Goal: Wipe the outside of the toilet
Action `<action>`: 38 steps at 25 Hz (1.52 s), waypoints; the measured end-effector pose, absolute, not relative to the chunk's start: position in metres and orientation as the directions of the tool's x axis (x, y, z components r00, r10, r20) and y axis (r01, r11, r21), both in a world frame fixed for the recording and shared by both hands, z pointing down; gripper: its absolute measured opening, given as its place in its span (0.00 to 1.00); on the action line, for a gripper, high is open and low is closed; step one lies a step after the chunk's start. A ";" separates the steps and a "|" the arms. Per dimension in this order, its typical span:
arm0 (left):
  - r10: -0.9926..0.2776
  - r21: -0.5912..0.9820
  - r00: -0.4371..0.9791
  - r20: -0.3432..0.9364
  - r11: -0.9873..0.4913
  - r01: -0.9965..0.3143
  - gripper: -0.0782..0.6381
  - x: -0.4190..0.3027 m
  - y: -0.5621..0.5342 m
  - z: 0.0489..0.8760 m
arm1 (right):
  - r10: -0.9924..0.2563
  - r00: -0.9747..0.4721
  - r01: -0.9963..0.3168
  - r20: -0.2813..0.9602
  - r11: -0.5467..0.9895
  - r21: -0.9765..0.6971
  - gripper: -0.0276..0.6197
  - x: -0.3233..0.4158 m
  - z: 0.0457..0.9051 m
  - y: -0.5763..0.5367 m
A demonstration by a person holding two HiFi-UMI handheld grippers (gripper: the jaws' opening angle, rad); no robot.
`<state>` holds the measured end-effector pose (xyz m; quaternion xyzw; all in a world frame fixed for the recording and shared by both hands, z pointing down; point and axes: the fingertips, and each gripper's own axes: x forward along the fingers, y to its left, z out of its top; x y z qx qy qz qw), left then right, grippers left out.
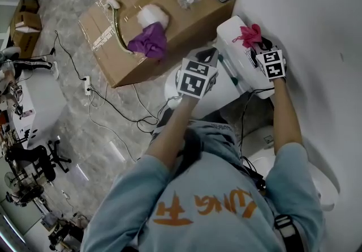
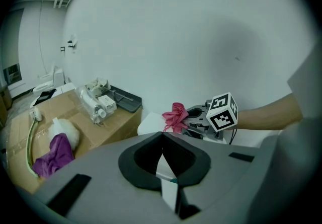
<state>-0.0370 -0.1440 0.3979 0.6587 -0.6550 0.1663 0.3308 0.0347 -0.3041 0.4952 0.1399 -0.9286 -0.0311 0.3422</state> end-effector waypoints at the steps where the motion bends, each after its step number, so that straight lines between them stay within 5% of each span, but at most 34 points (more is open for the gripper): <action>1: -0.753 0.220 0.088 0.652 0.077 -0.972 0.14 -0.037 -0.143 0.398 | -0.296 -0.724 -0.256 0.624 0.954 0.155 0.14 0.039 0.496 -0.304; 38: -0.754 0.284 0.191 0.628 -0.006 -0.959 0.14 0.002 -0.116 0.402 | -0.514 -0.616 -0.519 0.598 0.835 0.183 0.14 0.182 0.491 -0.263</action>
